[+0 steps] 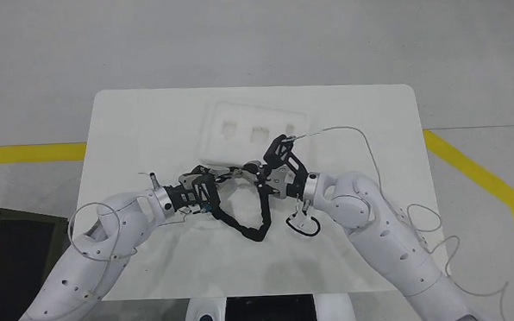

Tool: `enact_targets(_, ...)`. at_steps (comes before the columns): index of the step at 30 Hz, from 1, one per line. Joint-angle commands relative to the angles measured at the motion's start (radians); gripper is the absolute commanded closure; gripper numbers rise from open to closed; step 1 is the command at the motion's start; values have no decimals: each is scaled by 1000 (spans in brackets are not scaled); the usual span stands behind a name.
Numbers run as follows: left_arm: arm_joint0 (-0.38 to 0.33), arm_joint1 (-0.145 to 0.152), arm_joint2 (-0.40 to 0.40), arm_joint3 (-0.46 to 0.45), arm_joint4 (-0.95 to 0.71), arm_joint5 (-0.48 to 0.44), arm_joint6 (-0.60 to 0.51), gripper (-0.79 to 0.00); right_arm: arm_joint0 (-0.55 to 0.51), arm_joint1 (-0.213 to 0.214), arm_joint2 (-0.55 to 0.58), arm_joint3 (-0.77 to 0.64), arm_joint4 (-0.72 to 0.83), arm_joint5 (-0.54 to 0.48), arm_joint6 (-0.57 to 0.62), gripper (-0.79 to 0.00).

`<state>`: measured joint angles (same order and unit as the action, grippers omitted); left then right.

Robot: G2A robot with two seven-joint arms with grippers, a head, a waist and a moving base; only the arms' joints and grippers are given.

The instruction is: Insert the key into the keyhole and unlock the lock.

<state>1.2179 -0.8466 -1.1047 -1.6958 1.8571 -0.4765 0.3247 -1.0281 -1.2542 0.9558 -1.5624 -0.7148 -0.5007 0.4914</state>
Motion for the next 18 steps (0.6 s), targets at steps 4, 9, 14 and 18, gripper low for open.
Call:
enact_targets(4,0,0,0,0,0,0,0,0,8,-2,-3,9,3,-1,-6,0)
enact_targets(9,0,0,0,0,0,0,0,0,-11,4,18,-17,-13,3,-13,-80)
enact_targets(14,10,-3,-8,-8,-8,13,-18,0,-38,11,37,-57,-18,-5,-9,-372)
enact_targets(18,14,-4,-19,-9,-6,14,-19,0,-47,15,45,-65,0,-46,-10,-434)
